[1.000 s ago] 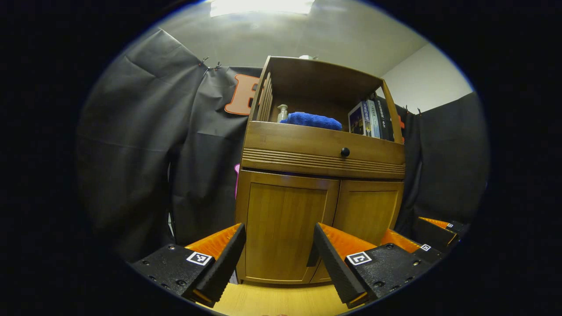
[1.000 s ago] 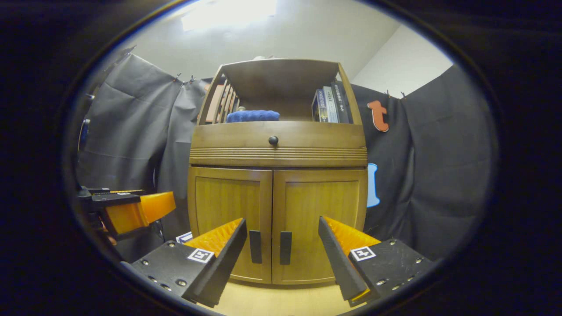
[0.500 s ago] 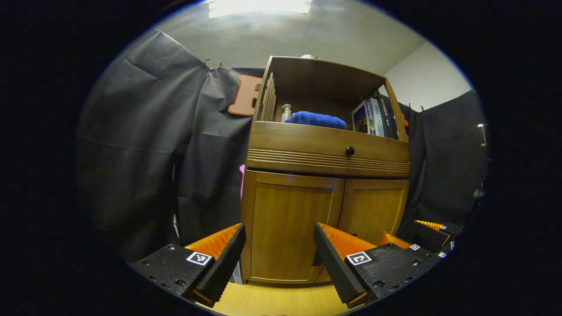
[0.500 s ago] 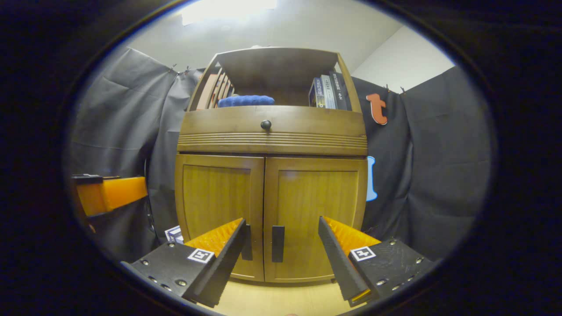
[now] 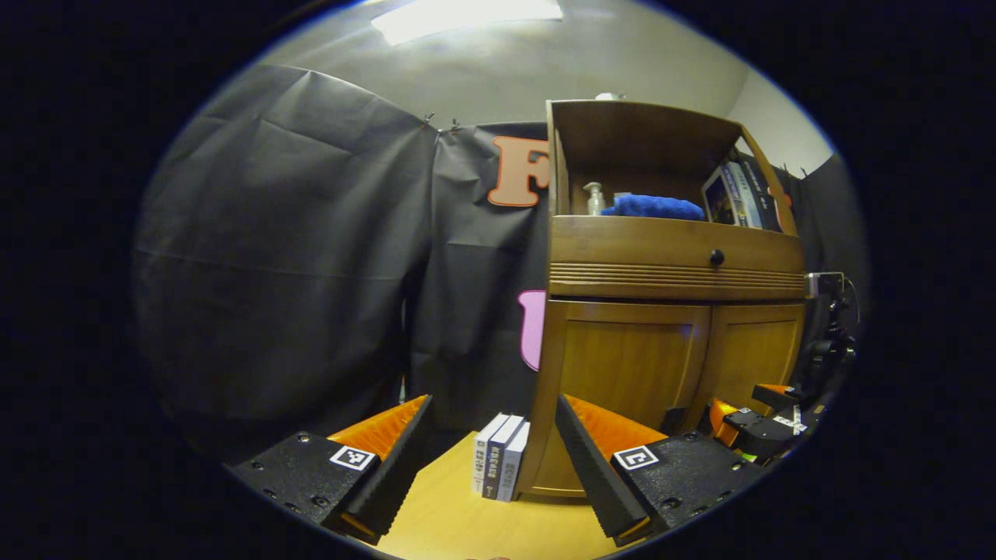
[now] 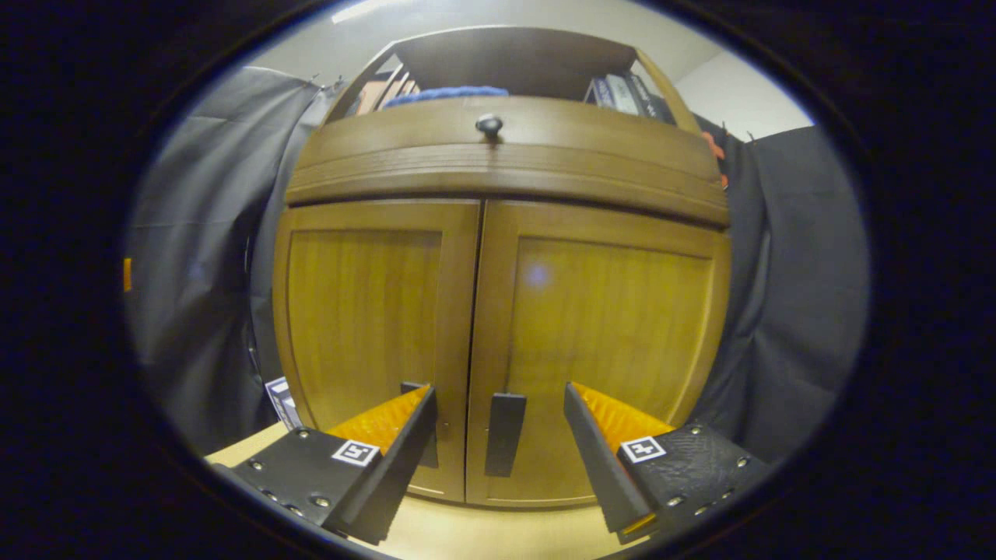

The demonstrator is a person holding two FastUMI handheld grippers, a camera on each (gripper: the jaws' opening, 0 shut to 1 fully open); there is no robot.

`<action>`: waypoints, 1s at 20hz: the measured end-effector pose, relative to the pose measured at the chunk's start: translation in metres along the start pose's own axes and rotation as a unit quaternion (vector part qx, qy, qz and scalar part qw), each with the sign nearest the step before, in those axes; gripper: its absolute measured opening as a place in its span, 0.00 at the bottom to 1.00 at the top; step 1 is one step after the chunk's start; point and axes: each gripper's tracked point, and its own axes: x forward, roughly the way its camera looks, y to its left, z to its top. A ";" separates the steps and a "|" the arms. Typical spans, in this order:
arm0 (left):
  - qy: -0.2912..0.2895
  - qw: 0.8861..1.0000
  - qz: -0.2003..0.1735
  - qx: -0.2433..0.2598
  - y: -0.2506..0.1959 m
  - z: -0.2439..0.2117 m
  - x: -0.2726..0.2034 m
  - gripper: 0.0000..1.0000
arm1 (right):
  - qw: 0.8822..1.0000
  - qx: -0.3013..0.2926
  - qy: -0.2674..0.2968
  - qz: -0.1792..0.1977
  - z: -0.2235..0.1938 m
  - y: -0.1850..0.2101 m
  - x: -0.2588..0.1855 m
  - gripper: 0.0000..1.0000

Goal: Open the right door of the double-door shoe cabinet with the right hand, and open the left door with the left hand.

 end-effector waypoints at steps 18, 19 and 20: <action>0.008 0.994 0.107 0.009 0.050 -0.004 -0.024 0.92 | 0.997 0.013 0.078 -0.025 -0.042 -0.012 0.051 0.26; 0.008 0.995 0.102 0.010 0.047 -0.003 -0.024 0.92 | 0.997 0.012 0.078 -0.024 -0.042 -0.013 0.049 0.30; 0.008 0.995 0.098 0.011 0.045 -0.004 -0.025 0.92 | 0.997 0.012 0.076 -0.023 -0.041 -0.012 0.046 0.30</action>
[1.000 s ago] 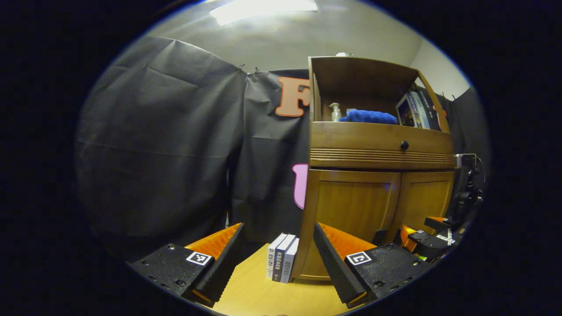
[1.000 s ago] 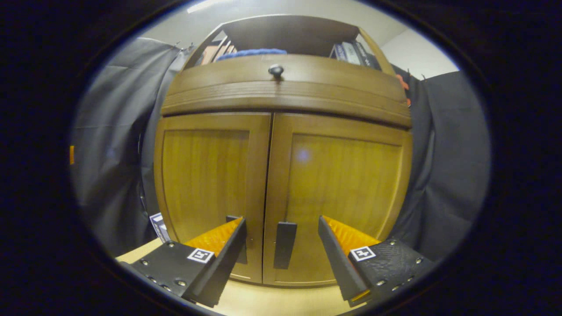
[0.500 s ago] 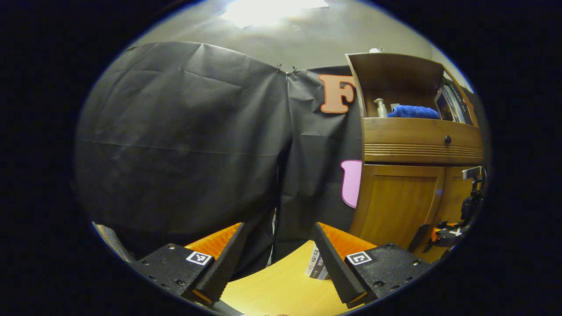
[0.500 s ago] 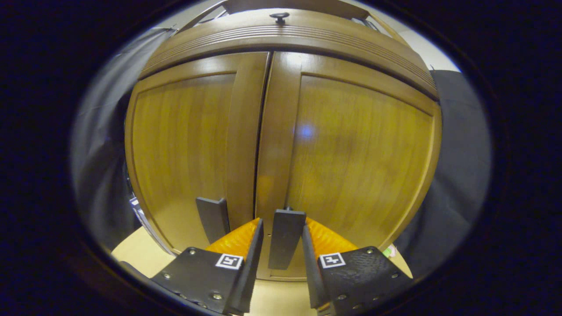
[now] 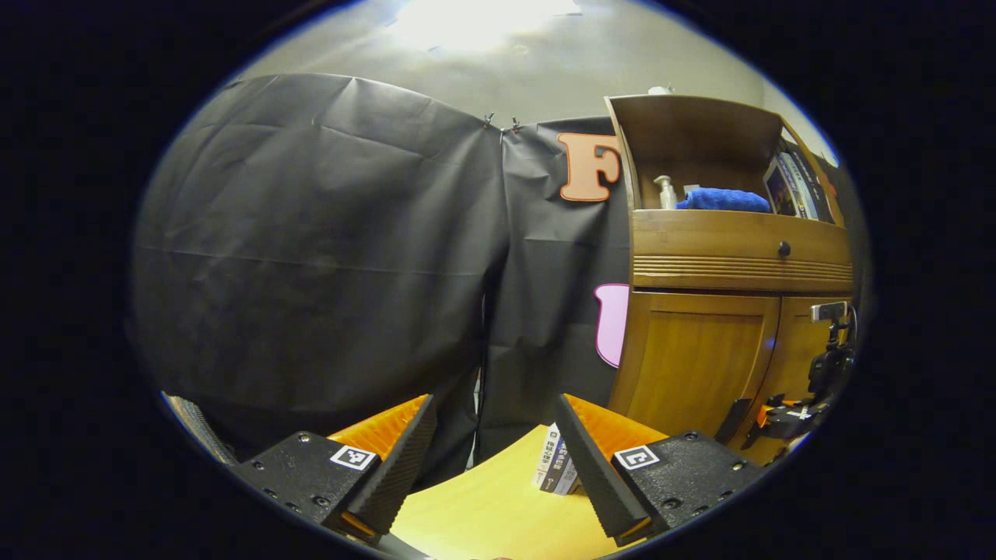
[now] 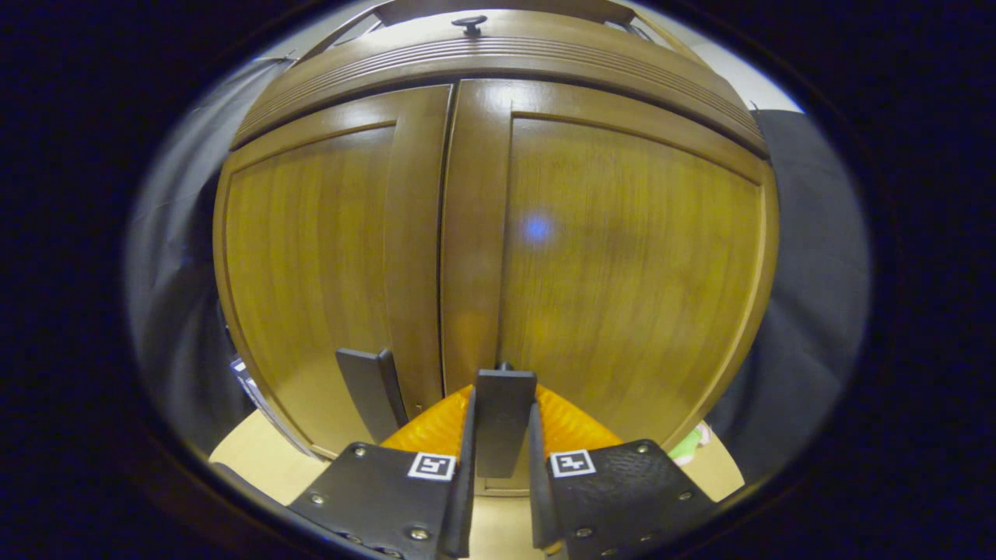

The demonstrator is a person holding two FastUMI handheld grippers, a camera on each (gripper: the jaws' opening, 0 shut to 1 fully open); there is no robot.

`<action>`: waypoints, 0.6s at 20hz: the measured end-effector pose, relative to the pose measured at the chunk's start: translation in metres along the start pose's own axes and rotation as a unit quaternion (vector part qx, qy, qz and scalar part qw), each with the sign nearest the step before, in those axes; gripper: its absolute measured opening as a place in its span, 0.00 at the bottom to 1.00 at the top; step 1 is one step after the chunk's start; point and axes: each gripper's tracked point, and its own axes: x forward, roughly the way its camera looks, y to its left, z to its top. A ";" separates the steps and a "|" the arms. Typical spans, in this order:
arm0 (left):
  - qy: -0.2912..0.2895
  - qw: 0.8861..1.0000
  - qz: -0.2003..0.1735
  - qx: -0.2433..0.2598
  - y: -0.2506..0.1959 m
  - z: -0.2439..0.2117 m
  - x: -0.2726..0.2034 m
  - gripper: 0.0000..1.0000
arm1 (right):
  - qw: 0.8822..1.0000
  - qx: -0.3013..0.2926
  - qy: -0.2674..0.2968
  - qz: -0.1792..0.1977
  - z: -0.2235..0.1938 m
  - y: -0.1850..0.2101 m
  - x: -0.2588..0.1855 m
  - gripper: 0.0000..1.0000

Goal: Open the right door of the double-door shoe cabinet with the right hand, and open the left door with the left hand.

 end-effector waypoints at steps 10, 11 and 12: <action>0.013 0.999 -0.044 0.000 -0.017 -0.007 -0.013 0.92 | 1.000 0.009 -0.016 0.023 -0.014 -0.012 -0.047 0.30; 0.017 0.998 -0.052 -0.002 -0.021 -0.009 -0.014 0.92 | 0.999 0.008 -0.018 0.026 -0.015 -0.014 -0.053 0.30; 0.021 0.998 -0.062 -0.003 -0.025 -0.012 -0.015 0.92 | 0.999 0.009 -0.019 0.029 -0.016 -0.016 -0.058 0.30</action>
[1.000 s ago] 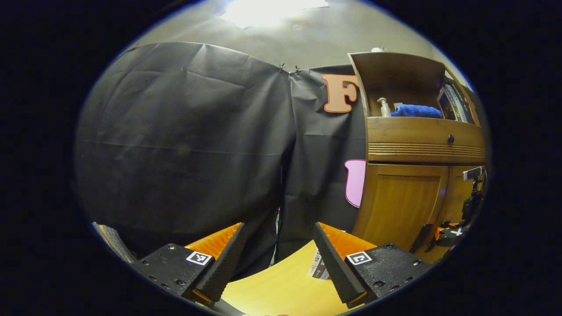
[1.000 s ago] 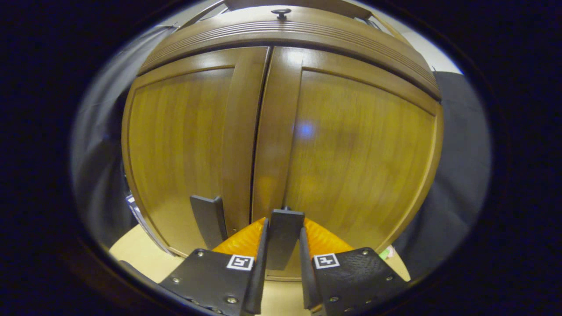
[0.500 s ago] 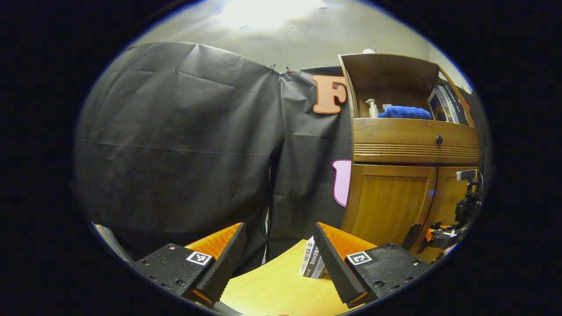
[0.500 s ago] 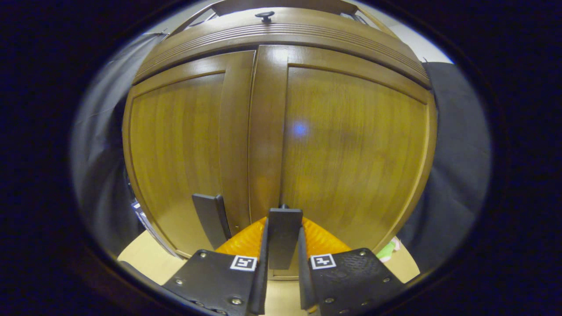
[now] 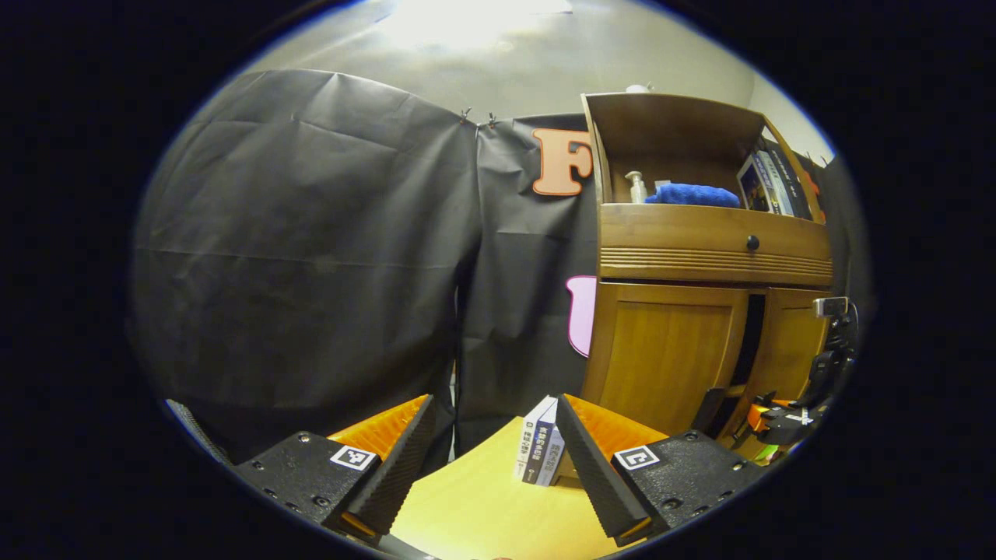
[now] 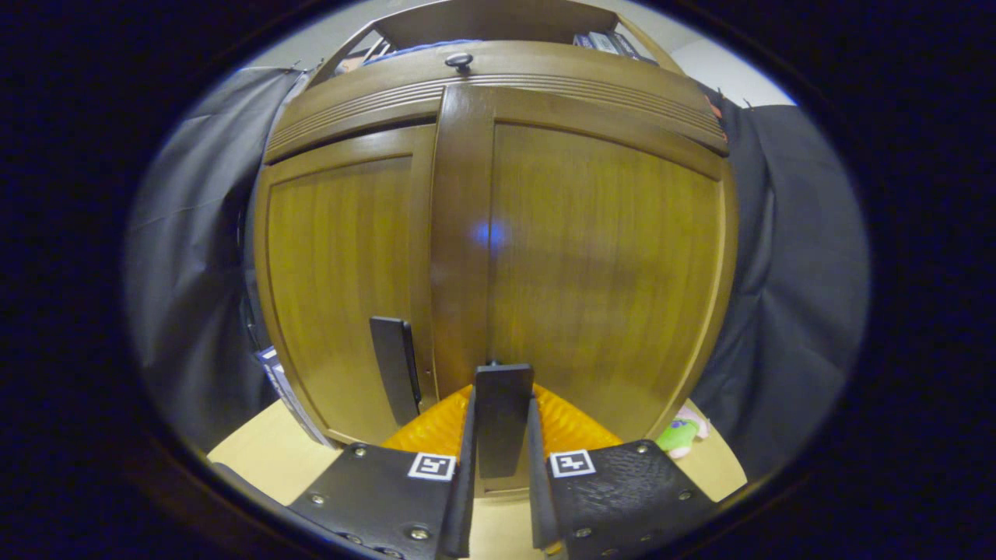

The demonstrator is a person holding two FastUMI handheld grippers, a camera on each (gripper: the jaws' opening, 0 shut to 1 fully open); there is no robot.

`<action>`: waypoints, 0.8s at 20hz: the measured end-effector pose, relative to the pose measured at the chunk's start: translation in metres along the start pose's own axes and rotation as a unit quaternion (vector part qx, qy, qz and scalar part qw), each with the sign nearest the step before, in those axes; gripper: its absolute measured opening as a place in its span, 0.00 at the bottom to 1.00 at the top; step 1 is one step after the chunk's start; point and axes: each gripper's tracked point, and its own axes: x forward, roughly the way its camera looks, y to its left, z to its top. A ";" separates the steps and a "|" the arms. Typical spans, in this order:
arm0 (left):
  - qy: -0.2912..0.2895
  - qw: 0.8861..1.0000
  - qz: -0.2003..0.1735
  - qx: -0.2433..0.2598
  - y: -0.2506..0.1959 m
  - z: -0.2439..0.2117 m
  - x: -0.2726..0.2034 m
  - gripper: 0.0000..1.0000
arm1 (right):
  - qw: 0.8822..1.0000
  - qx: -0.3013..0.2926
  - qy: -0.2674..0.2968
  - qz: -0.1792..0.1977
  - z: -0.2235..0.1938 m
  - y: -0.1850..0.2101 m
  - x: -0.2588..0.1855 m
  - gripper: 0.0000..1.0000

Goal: Open the right door of the double-door shoe cabinet with the right hand, and open the left door with the left hand.

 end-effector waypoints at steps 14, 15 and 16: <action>0.032 0.988 -0.149 -0.012 -0.084 -0.023 -0.001 0.92 | 0.999 0.031 0.015 0.002 -0.019 -0.040 -0.075 0.30; 0.035 0.986 -0.161 -0.015 -0.091 -0.024 -0.001 0.92 | 0.999 0.030 0.017 0.001 -0.023 -0.043 -0.081 0.29; 0.038 0.984 -0.172 -0.018 -0.099 -0.026 -0.001 0.92 | 0.999 0.026 0.018 0.000 -0.024 -0.045 -0.086 0.29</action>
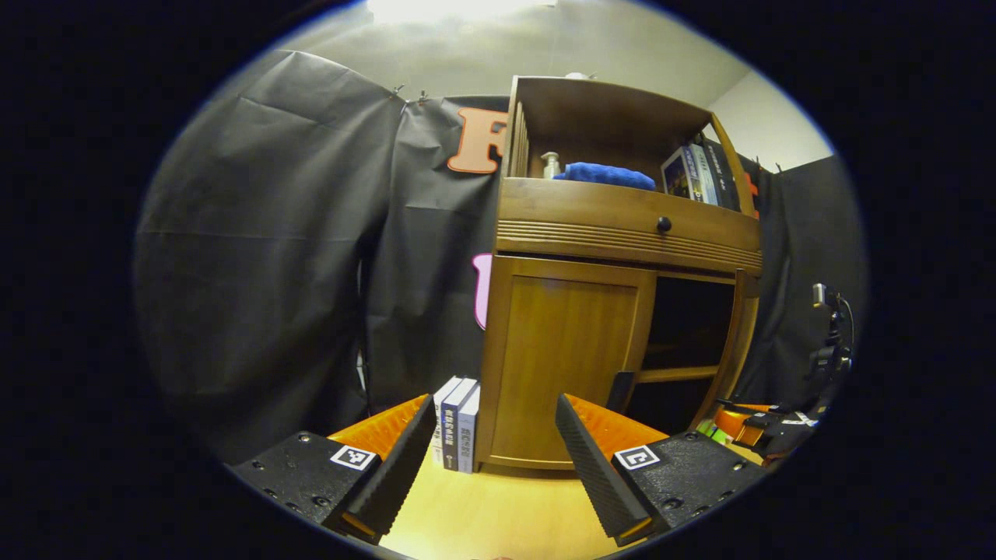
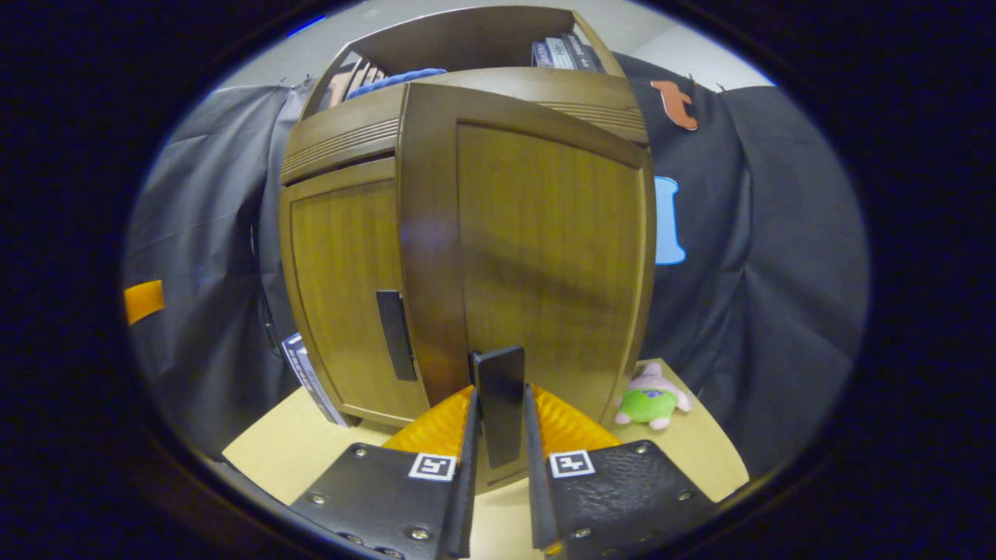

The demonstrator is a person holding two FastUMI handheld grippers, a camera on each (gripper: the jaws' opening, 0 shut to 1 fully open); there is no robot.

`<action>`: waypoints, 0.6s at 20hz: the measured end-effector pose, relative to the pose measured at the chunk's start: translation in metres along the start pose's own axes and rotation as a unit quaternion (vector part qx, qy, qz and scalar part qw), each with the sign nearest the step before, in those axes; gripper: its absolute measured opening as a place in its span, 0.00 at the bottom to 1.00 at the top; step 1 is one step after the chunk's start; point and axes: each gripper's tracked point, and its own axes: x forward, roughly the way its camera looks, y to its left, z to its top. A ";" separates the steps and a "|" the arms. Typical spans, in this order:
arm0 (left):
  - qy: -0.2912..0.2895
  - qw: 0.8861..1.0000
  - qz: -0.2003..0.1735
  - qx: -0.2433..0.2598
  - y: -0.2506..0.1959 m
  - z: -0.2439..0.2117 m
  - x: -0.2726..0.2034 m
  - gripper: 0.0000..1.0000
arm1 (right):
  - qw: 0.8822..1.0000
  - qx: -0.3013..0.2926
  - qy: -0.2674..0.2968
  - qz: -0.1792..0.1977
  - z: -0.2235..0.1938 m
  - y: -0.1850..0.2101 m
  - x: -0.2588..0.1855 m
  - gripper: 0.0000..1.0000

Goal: Open the right door of the double-door shoe cabinet with the right hand, and open the left door with the left hand.

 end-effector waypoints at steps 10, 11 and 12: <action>0.020 0.997 -0.070 0.002 -0.040 -0.013 0.006 0.95 | 0.997 -0.017 -0.049 -0.054 0.039 -0.032 -0.006 0.09; 0.018 0.997 -0.069 0.005 -0.039 -0.012 0.006 0.92 | 0.998 -0.017 -0.048 -0.048 0.038 -0.025 -0.004 0.09; 0.016 0.998 -0.067 0.008 -0.036 -0.011 0.005 0.92 | 0.998 -0.016 -0.046 -0.042 0.036 -0.018 -0.001 0.09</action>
